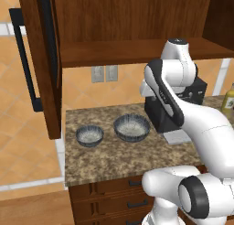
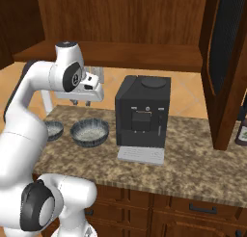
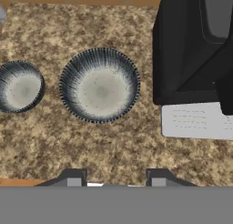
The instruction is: Pick up the bowls on the counter and stack them on top of one another in the open cabinet. Place the smaller bowl on top of the larger bowl.
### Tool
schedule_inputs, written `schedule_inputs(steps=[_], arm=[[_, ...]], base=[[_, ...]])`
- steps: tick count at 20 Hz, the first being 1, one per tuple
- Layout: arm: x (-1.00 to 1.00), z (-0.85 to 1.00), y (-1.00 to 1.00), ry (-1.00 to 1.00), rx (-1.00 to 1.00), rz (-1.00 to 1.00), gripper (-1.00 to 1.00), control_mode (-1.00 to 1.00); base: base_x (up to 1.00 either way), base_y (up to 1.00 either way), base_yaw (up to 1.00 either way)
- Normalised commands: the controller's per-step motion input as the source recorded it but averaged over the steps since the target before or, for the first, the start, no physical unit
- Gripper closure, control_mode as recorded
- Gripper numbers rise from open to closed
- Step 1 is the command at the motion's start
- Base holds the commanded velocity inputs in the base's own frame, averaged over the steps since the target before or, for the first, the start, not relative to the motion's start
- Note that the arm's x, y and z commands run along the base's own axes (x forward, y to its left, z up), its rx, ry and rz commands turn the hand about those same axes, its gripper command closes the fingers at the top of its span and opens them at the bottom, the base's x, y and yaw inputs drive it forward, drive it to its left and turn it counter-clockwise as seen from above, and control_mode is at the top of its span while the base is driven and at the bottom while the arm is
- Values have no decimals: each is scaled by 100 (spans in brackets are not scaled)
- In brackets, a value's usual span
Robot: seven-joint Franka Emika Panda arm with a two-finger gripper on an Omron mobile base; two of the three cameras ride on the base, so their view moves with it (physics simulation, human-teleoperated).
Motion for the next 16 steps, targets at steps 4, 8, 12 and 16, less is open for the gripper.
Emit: schedule_inputs(steps=[4, 8, 12, 16], arm=[[-8, -3, 37, 0, -1, 1, -100, -100], [0, -31, 100, 0, -3, 0, -100, -100], [0, -53, 100, 0, 0, -5, -100, -100], [-12, -81, 100, 0, 0, -30, -100, -100]], base=[[0, 0, 0], [0, 0, 0], [0, 0, 0], [0, 0, 0]])
